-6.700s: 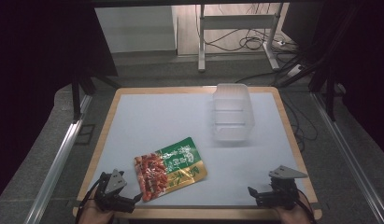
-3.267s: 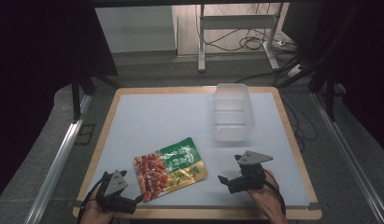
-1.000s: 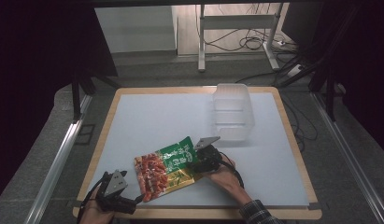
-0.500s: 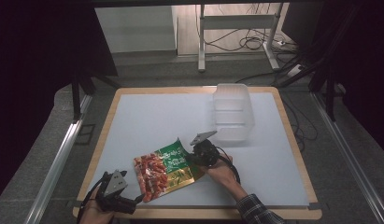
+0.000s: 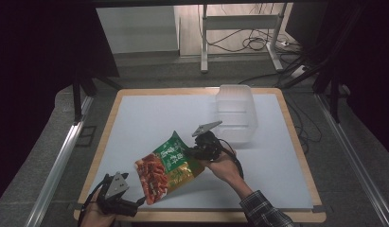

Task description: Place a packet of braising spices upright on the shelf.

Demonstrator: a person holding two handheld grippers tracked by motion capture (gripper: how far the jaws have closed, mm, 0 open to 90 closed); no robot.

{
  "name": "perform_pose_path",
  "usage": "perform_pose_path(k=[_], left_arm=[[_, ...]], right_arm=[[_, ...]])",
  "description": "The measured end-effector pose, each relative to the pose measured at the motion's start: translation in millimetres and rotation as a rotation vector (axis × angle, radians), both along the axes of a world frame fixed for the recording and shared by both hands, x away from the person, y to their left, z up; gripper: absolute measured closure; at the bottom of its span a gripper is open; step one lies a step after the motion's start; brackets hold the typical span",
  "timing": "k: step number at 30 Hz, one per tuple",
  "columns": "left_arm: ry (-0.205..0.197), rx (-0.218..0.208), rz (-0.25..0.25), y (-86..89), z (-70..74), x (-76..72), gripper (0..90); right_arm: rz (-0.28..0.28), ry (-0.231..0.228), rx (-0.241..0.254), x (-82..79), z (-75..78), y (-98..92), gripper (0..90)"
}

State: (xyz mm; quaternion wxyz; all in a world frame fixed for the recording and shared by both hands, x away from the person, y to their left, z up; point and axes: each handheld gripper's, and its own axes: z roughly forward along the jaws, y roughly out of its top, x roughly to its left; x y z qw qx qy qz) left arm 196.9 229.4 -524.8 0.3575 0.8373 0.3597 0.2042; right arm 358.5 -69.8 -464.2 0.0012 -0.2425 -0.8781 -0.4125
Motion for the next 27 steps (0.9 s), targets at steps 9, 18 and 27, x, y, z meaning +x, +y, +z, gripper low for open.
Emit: perform_pose_path(k=[9, 18, 27], left_arm=[[-0.001, -0.026, 0.023, 2.4, 0.2, 0.5, 0.0], [0.0, -0.023, 0.02, 2.0, 0.3, 0.4, 0.0], [0.001, -0.02, 0.018, 2.4, 0.5, 0.5, 0.0]], right_arm=[[0.014, 0.01, 0.054, 3.2, 33.7, 0.7, 88.9], [0.02, -0.009, 0.078, 1.9, 60.0, 1.0, 88.9], [0.018, -0.036, 0.095, 3.1, 85.6, -1.6, 89.0]])
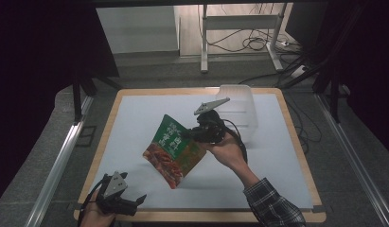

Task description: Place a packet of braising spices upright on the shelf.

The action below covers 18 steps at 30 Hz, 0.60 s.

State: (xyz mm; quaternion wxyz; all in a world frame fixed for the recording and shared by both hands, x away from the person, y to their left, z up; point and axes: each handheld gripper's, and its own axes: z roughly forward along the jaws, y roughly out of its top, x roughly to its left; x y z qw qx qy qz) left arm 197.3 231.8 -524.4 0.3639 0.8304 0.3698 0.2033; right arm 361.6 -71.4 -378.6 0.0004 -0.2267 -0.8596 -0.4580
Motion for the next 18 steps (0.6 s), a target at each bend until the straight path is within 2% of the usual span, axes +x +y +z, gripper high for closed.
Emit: perform_pose_path(k=[3, 9, 15, 18], left_arm=[[0.0, 0.001, -0.001, -0.1, 0.0, 0.0, 0.0], [0.0, 0.001, -0.002, 0.0, 0.0, 0.0, 0.0], [0.0, -0.001, -0.001, 0.3, 0.0, 0.1, 0.0], [0.001, 0.0, -0.003, 0.1, -0.1, 0.1, 0.0]], right_arm=[[-0.007, -0.005, -0.001, 1.8, 5.8, -1.6, 89.0], [-0.025, 0.035, 0.042, 11.6, 14.5, -9.5, 89.0], [-0.063, 0.028, 0.039, 18.7, 21.0, -17.7, 89.0], [-0.092, 0.011, 0.028, 23.7, 27.9, -24.3, 89.0]])
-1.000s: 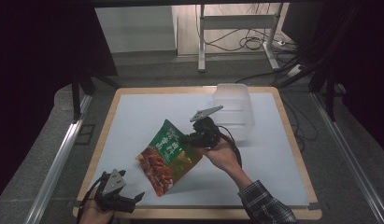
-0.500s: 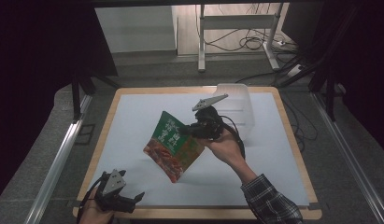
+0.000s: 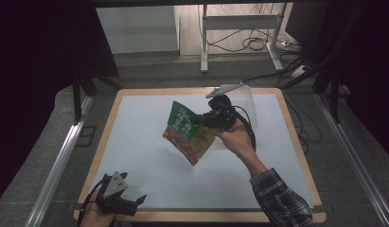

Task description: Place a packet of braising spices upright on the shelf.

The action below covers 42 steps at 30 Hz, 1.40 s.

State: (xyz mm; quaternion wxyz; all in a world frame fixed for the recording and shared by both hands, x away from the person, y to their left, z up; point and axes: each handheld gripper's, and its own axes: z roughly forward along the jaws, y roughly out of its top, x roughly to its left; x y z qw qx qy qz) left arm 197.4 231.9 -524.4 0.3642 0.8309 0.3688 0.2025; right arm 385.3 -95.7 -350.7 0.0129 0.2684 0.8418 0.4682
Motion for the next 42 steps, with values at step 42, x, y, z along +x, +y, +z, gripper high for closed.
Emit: perform_pose_path(k=[42], left_arm=[[0.0, 0.001, 0.0, -0.3, -0.4, 0.5, 0.0]], right_arm=[[-0.243, -0.098, -0.005, 74.9, 72.0, -68.7, 88.9]])
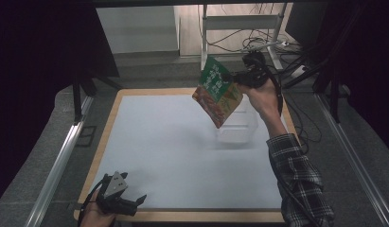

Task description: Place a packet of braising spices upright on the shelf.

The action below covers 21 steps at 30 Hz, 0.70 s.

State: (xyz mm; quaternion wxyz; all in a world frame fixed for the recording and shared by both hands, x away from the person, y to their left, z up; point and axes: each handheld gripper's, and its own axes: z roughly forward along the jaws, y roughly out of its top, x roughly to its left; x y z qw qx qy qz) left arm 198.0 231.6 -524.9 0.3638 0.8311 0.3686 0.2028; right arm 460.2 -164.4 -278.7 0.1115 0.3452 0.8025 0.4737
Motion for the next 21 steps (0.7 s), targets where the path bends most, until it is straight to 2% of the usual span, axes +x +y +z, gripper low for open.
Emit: perform_pose_path(k=[8, 14, 21], left_arm=[[0.001, 0.001, -0.001, -0.2, 0.0, -0.1, 0.0], [0.001, 0.003, 0.0, -0.7, -0.1, 0.0, 0.0], [0.005, 0.008, -0.002, -0.9, 0.0, -0.1, 0.0]], right_arm=[[-0.032, -0.007, -0.029, 6.3, -6.8, -19.6, 88.9], [-0.03, 0.001, -0.052, 5.1, -9.9, -31.8, 89.0], [-0.022, 0.035, -0.079, 0.9, -12.3, -48.7, 88.9]])
